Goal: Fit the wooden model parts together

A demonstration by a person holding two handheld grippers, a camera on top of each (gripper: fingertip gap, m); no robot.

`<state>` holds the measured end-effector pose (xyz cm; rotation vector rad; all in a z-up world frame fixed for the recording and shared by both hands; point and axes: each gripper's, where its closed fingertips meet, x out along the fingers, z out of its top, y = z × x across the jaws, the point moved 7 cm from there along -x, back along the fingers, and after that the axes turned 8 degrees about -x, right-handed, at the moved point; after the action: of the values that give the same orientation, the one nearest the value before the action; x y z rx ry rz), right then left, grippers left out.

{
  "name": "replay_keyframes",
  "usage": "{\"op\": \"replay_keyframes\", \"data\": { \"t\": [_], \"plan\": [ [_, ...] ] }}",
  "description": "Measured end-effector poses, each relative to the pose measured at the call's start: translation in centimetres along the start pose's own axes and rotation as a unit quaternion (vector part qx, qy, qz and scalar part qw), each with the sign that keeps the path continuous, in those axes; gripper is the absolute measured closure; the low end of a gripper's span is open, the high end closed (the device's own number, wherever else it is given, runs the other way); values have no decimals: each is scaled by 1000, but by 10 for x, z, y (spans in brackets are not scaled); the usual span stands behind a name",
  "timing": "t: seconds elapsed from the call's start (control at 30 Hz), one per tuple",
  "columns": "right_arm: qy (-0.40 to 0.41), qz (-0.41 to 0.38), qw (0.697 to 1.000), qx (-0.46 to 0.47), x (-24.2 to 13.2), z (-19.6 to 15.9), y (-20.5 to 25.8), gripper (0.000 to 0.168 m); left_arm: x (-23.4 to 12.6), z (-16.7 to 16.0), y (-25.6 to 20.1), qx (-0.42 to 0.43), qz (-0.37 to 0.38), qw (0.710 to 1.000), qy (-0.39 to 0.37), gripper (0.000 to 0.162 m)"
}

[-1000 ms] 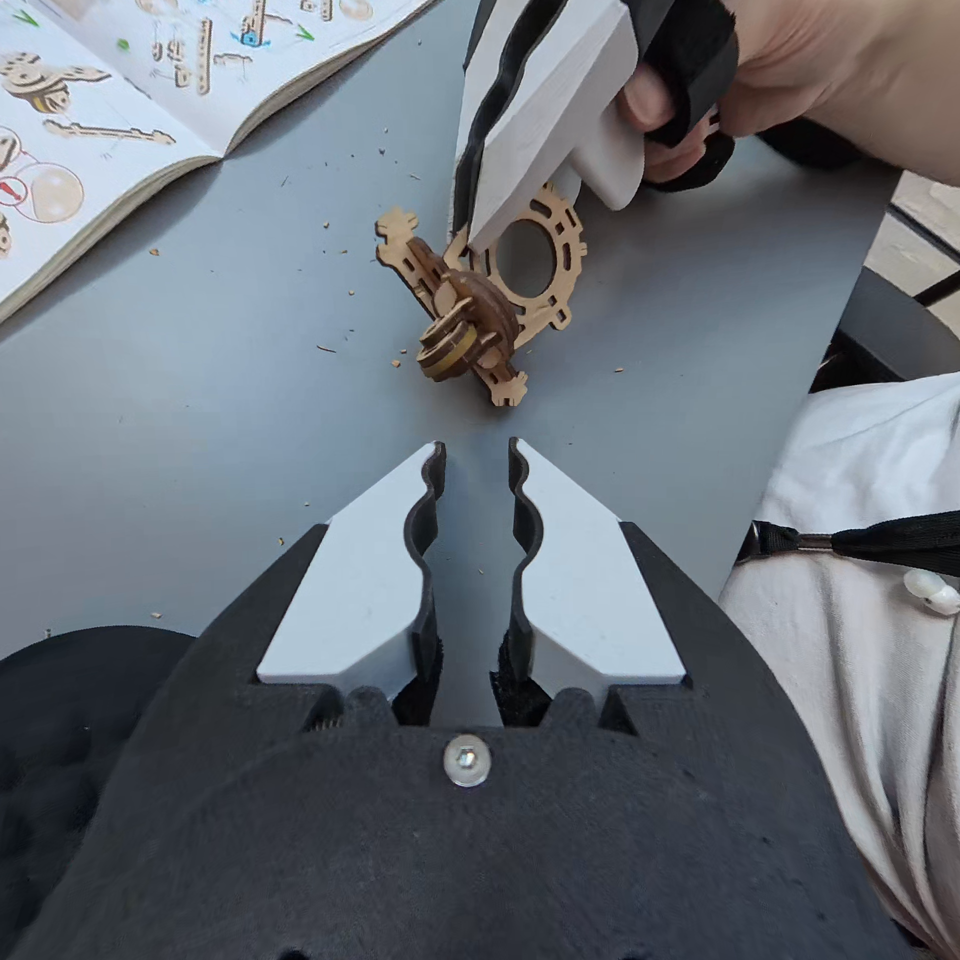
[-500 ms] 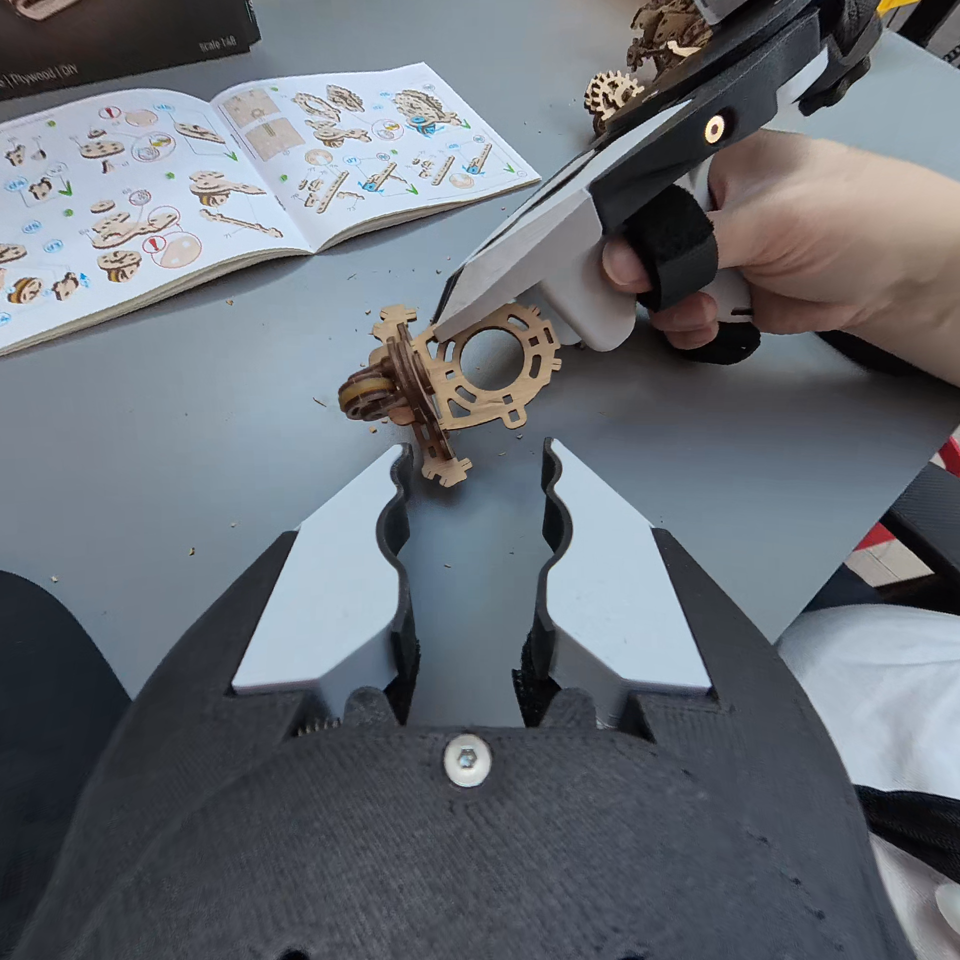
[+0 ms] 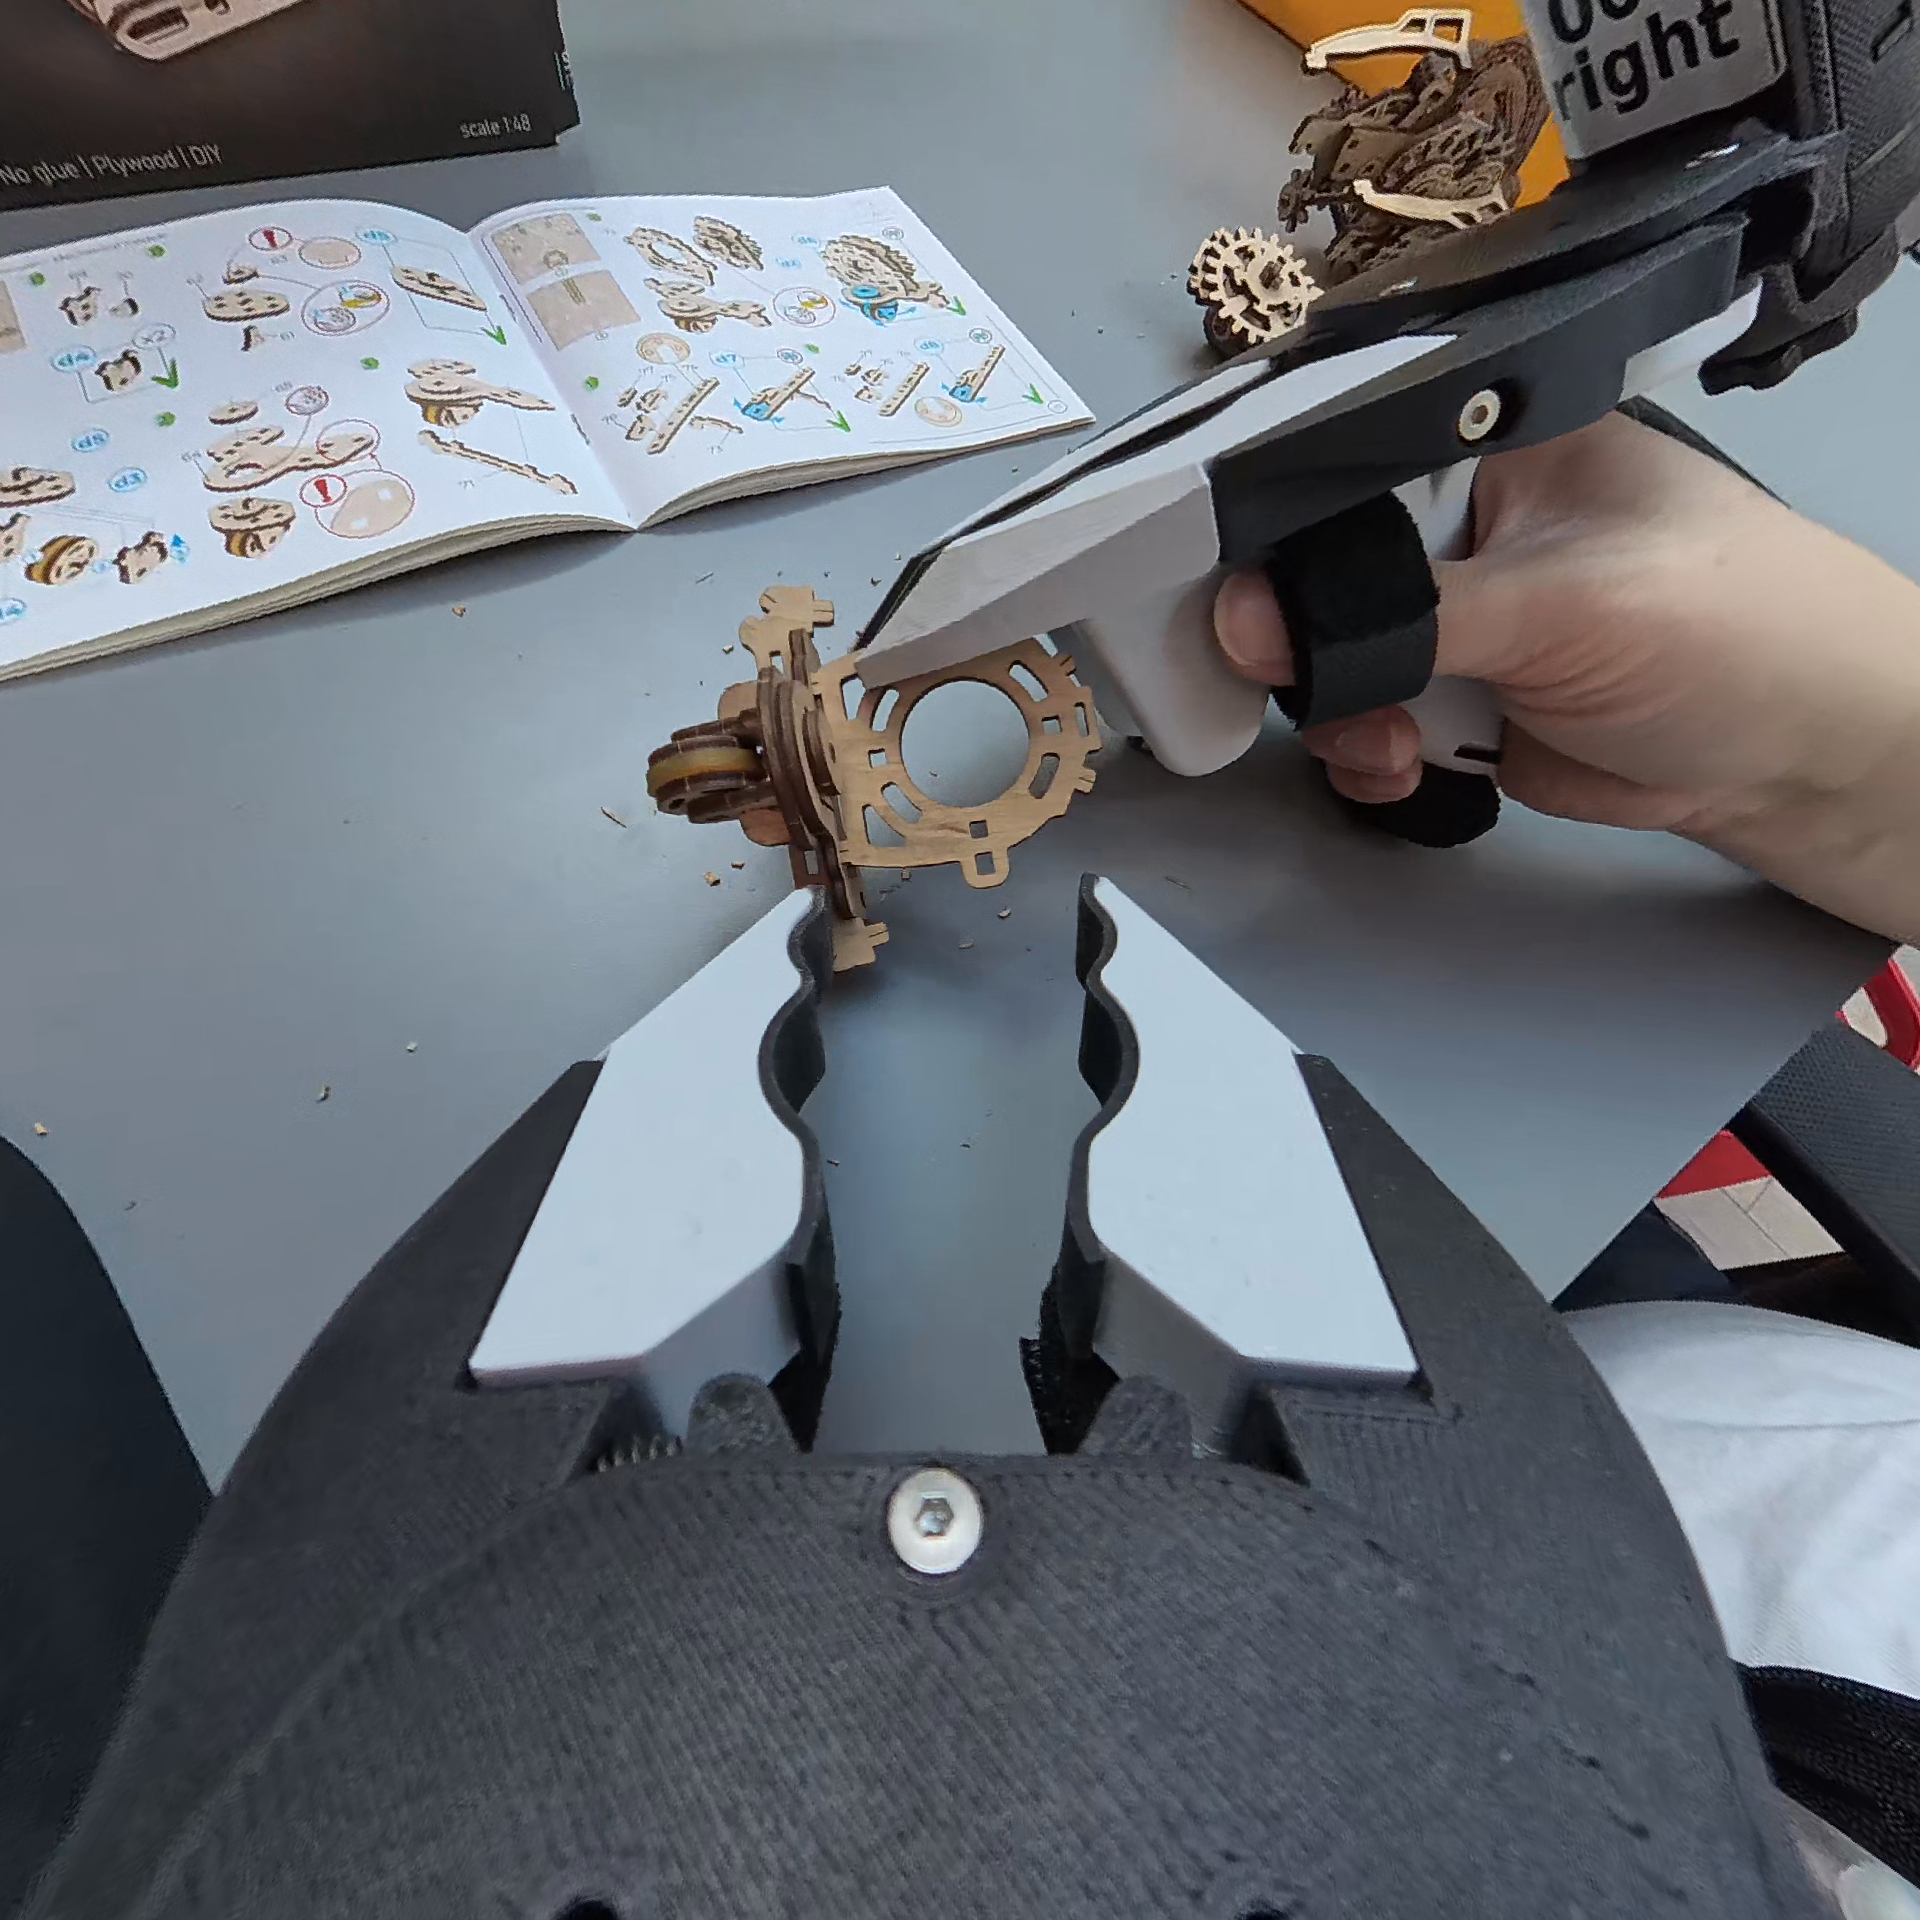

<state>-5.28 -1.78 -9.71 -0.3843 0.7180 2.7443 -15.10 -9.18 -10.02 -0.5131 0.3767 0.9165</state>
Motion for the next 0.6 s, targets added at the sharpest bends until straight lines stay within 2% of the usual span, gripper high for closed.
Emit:
{"op": "replay_keyframes", "data": {
  "t": [0.1, 0.27, 0.4, 0.6],
  "plan": [
    [-7, -5, 1000, -8, -2, -1, 3, 163, 1, 1, 1, 14, 23, 1000, -5, 125],
    [-10, -17, 1000, -18, -4, -3, 6, 163, 4, 1, -1, -3, 9, 1000, 1, 121],
    [-11, -24, 999, -27, -5, -4, 8, 163, 5, 0, 0, 23, 35, 999, 4, 130],
    [-5, -26, 999, -32, -9, -5, 7, 162, 6, 1, 1, 50, 24, 998, 10, 129]
  ]
}}
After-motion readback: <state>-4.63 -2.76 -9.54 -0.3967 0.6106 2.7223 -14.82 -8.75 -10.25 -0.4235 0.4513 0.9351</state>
